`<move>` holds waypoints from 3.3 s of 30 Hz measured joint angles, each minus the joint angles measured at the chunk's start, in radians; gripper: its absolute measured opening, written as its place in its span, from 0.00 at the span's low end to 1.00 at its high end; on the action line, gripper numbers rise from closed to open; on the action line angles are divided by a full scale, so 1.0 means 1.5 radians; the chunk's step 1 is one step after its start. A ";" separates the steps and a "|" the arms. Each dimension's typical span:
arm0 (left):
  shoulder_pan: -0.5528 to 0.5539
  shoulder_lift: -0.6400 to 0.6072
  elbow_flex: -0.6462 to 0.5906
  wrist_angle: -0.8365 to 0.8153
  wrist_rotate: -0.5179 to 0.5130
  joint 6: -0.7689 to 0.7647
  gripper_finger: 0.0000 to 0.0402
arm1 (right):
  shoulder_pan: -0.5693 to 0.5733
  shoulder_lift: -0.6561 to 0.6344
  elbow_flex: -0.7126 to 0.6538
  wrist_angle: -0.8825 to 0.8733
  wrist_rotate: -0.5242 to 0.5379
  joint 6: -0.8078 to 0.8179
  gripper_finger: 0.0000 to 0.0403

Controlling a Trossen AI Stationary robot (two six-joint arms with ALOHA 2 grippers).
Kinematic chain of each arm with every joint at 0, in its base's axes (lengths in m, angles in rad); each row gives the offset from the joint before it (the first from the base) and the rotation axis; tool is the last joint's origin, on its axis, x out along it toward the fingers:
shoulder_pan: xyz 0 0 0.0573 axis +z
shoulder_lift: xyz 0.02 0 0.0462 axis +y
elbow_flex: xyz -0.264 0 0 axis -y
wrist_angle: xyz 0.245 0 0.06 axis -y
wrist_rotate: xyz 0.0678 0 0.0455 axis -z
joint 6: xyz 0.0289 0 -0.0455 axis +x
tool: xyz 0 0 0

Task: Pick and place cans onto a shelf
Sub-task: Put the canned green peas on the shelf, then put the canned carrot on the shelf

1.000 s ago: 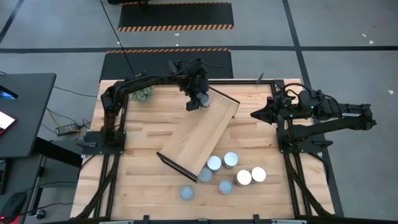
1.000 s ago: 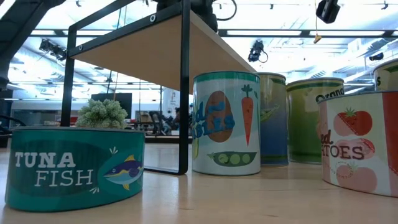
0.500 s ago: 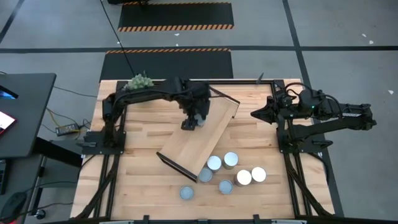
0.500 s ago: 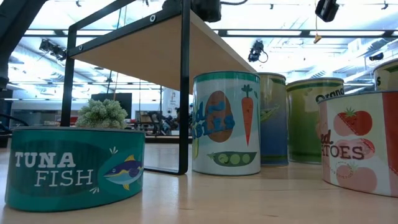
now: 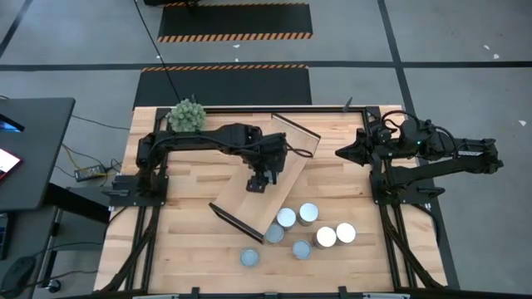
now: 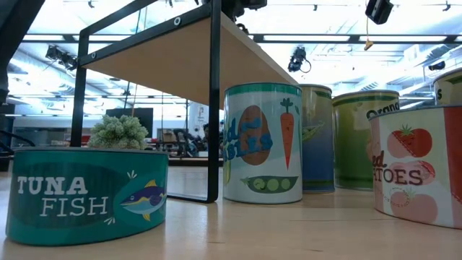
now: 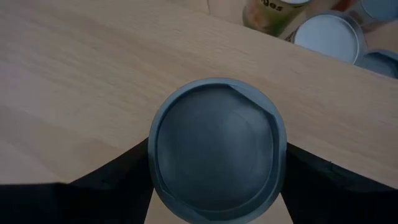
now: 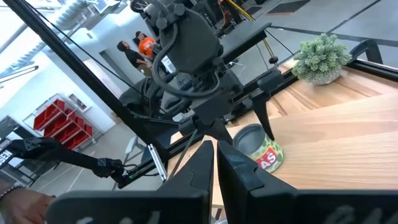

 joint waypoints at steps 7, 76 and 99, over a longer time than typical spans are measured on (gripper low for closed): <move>-0.026 0.000 0.000 -0.011 -0.019 -0.026 0.78 | 0.000 0.000 0.000 0.003 -0.006 0.000 0.07; -0.314 -0.155 0.035 -0.089 -0.373 -0.418 0.38 | 0.174 0.325 0.207 -0.430 -0.051 -0.124 0.08; -0.202 -0.474 -0.288 0.085 -0.351 -0.411 0.33 | 0.430 0.561 0.292 -0.557 0.037 -0.138 0.85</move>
